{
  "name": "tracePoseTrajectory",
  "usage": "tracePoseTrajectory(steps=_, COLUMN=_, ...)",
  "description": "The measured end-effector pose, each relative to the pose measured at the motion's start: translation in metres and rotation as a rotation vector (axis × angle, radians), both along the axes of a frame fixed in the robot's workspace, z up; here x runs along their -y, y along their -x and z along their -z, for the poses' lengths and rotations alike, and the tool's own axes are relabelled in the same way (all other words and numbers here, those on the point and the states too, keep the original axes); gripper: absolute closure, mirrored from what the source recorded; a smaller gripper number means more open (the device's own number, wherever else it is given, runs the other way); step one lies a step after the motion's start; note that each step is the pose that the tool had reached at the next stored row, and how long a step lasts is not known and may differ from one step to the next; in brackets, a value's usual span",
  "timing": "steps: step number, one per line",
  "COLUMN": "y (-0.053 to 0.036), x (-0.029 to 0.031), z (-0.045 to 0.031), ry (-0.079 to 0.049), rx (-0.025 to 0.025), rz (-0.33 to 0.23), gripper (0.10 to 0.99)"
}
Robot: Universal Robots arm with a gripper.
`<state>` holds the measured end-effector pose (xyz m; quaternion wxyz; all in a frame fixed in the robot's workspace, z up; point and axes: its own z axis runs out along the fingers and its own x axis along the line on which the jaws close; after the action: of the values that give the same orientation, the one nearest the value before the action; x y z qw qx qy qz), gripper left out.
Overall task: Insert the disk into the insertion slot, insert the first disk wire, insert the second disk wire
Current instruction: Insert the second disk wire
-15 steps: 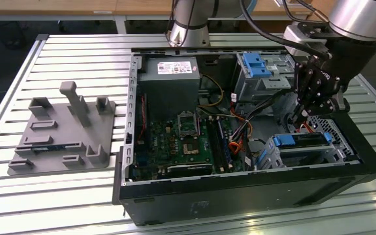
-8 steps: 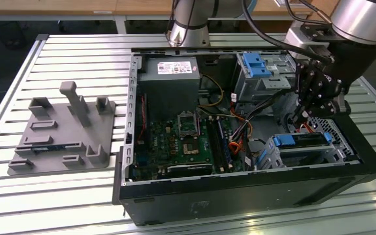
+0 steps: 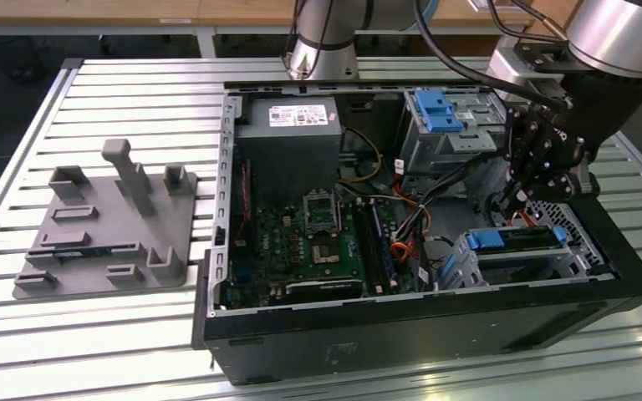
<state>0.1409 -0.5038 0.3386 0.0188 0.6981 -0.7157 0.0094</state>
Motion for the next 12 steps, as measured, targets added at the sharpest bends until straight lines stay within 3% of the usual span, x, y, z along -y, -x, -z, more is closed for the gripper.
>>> tracePoseTrajectory(steps=5, y=0.0000, x=0.0005, z=0.0000, ry=0.000, rx=0.0000, rz=0.000, gripper=0.937)
tracePoseTrajectory(steps=12, y=-0.0016, x=0.0093, z=-0.0004, ry=0.000, rx=-0.0052, rz=0.000, gripper=0.937)
